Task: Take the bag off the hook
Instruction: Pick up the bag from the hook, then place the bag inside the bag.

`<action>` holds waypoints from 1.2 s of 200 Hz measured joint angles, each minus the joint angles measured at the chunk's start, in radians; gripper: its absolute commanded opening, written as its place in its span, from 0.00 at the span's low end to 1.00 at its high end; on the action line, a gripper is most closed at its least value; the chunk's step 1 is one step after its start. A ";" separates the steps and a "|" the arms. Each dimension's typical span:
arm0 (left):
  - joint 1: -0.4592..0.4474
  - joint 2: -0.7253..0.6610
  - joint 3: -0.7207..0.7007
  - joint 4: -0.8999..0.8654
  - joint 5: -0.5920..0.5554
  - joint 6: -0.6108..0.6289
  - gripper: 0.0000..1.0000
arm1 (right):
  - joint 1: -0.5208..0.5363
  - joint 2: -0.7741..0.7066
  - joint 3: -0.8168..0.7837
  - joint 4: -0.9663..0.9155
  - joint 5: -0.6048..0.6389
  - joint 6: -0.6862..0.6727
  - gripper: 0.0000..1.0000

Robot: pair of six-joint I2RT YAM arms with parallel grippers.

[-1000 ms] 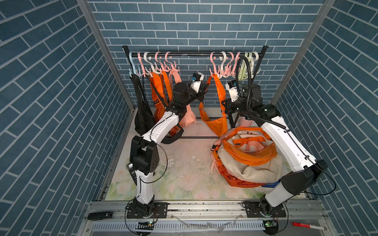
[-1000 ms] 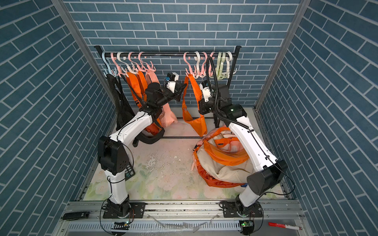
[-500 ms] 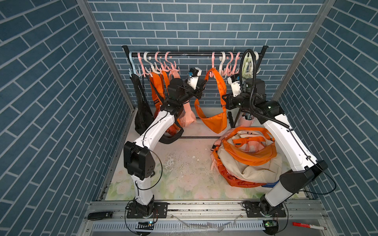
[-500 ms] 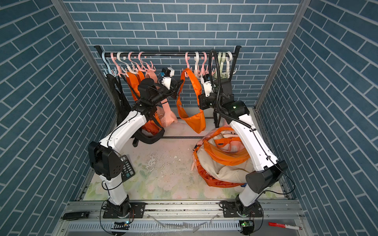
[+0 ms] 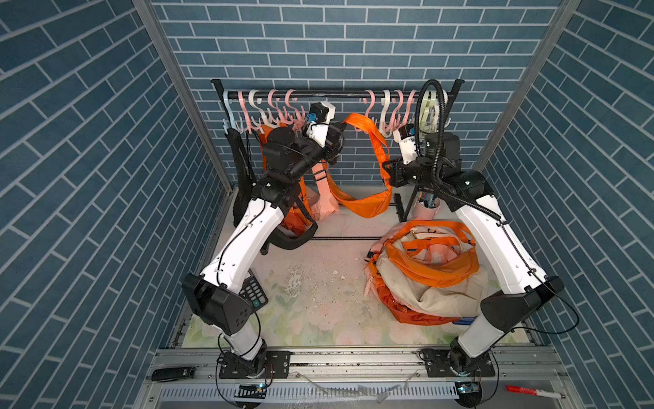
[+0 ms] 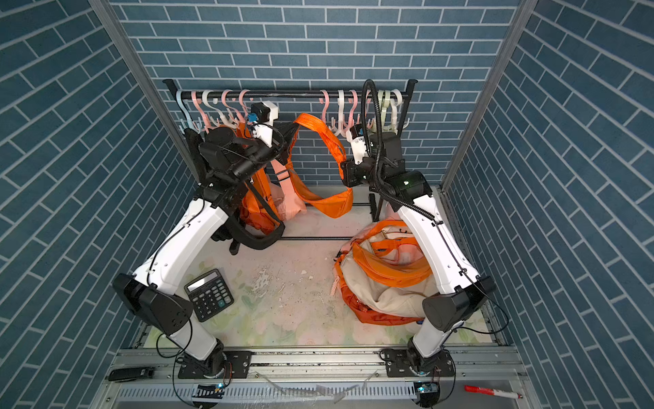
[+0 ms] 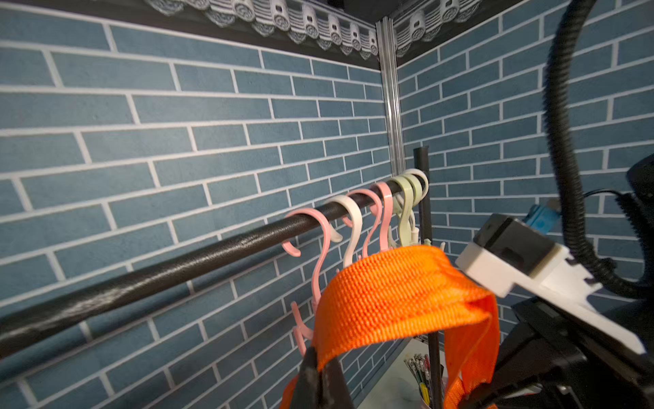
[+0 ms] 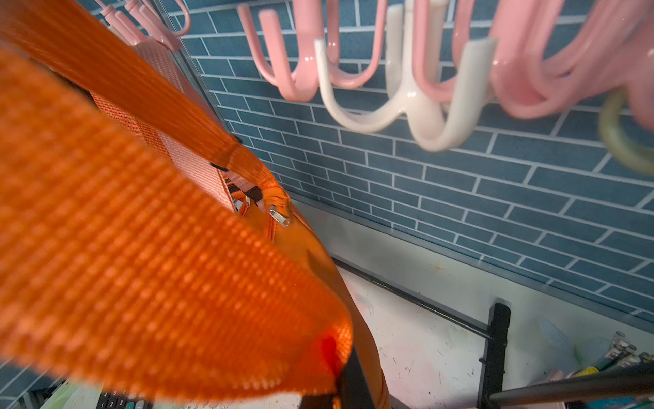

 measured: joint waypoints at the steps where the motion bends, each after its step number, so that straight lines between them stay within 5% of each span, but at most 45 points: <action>1: 0.000 -0.003 -0.001 -0.001 0.000 0.001 0.00 | 0.000 0.000 0.000 0.000 0.000 0.001 0.00; 99: -0.029 -0.183 -0.100 -0.111 -0.046 0.082 0.00 | 0.000 -0.208 -0.108 -0.015 0.027 0.005 0.00; 240: -0.396 -0.283 -0.075 -0.316 -0.195 0.325 0.00 | 0.000 -0.540 -0.247 -0.169 0.168 0.002 0.00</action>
